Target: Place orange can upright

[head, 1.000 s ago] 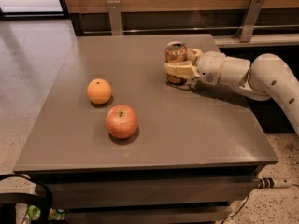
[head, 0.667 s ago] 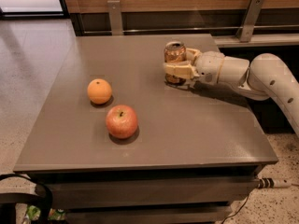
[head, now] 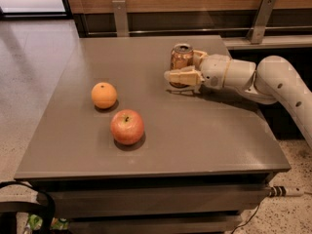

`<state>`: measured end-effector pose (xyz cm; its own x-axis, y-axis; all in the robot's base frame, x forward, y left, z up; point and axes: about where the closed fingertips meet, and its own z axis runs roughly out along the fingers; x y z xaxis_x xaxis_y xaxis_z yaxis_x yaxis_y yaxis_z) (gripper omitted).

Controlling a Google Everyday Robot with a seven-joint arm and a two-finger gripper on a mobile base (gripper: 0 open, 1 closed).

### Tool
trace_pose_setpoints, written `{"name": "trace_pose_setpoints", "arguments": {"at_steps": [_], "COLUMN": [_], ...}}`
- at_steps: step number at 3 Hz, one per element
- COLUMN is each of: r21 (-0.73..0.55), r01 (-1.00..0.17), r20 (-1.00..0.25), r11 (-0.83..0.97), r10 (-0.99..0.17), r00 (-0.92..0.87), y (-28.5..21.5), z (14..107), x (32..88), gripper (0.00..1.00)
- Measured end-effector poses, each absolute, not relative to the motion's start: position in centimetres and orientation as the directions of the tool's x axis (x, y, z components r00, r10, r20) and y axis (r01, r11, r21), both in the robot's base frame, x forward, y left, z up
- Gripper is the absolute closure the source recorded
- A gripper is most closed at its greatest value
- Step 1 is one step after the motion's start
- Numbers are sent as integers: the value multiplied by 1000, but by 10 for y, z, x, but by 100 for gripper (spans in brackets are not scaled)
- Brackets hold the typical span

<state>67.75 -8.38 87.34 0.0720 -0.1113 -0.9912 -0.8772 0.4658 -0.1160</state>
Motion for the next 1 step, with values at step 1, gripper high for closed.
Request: {"name": "trace_pose_setpoints", "arguments": {"at_steps": [1], "r21": [-116], "r01": [-878], "r20": [-991], "r11": [464], "r10": [-111], "r00": [72], "y": [-83], "z": [873], "x": [677], "gripper": [0]}}
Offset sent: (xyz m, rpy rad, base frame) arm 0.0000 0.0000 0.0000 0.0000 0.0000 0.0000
